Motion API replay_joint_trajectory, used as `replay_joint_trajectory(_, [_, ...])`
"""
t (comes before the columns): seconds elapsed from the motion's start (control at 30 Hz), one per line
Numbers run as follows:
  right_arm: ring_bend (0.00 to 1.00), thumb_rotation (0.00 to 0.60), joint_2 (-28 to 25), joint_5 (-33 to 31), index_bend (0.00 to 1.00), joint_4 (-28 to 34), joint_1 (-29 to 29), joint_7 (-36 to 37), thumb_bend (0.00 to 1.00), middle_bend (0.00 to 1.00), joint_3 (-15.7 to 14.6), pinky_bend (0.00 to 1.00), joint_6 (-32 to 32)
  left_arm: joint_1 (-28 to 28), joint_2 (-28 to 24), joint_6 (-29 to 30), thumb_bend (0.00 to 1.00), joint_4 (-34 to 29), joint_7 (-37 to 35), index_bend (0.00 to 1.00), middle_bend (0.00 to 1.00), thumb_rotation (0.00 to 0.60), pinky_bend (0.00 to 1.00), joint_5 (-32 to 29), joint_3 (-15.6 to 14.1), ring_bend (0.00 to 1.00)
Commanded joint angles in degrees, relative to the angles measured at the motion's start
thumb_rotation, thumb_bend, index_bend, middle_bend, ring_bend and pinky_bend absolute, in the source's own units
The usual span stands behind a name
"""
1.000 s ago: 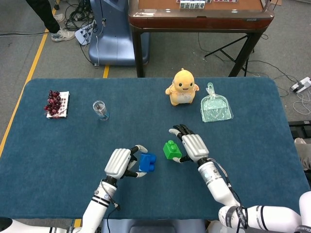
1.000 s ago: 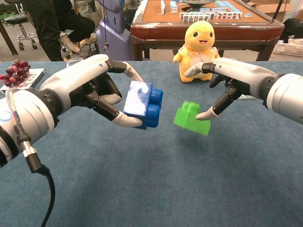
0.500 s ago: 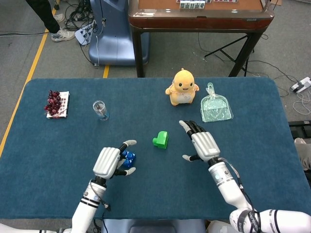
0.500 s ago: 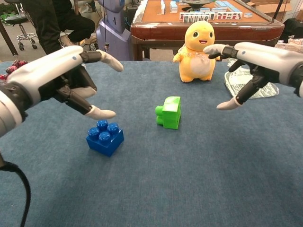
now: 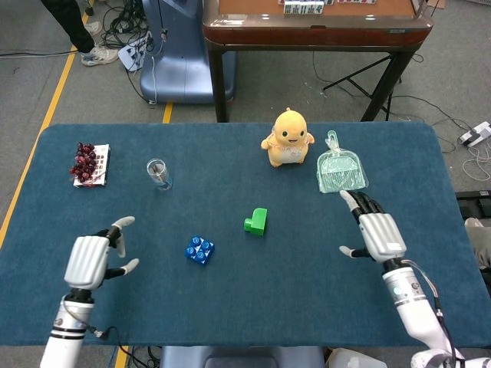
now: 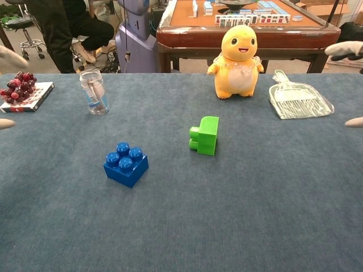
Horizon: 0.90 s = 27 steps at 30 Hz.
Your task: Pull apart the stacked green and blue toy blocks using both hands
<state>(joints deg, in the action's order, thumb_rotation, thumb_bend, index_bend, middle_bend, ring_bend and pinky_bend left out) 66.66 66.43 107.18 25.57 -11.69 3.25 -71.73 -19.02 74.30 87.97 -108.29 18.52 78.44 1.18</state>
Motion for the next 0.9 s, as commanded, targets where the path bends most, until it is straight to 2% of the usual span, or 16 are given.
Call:
replay_joint_trajectory(0.03, [0.0, 0.6, -3.4, 3.1, 0.0, -1.8, -4.5, 6.3, 0.01, 0.07, -2.3, 0.11, -1.9, 4.1, -4.2, 2.7, 0.06, 2.7, -5.4, 0.27, 0.51, 0.6, 0.5, 2.2, -2.5, 0.41])
replay_joint_trajectory(0.2, [0.0, 0.6, -5.4, 5.6, 0.01, -3.7, -8.4, 11.6, 0.01, 0.07, -4.2, 0.11, -3.2, 8.2, -6.9, 5.0, 0.06, 7.8, -10.5, 0.3, 0.51, 0.6, 0.5, 4.9, -5.0, 0.41])
replay_joint_trajectory(0.4, [0.0, 0.6, -6.3, 8.4, 0.02, -5.7, -12.3, 16.1, 0.01, 0.07, -5.0, 0.11, -6.2, 11.5, -8.1, 4.8, 0.06, 11.4, -11.9, 0.3, 0.51, 0.6, 0.5, 5.1, -6.8, 0.41])
replay_joint_trajectory(0.63, [0.0, 0.6, -7.1, 9.8, 0.03, -7.6, -14.8, 19.8, 0.01, 0.07, -4.6, 0.11, -7.5, 13.5, -7.2, 5.2, 0.06, 13.3, -13.7, 0.3, 0.51, 0.6, 0.5, 4.9, -5.5, 0.4])
replay_joint_trajectory(0.9, [0.0, 0.6, -7.1, 10.4, 0.03, -8.3, -15.6, 21.3, 0.01, 0.07, -3.5, 0.11, -6.5, 14.2, -7.3, 5.4, 0.06, 12.6, -12.1, 0.31, 0.51, 0.6, 0.5, 6.4, -4.2, 0.4])
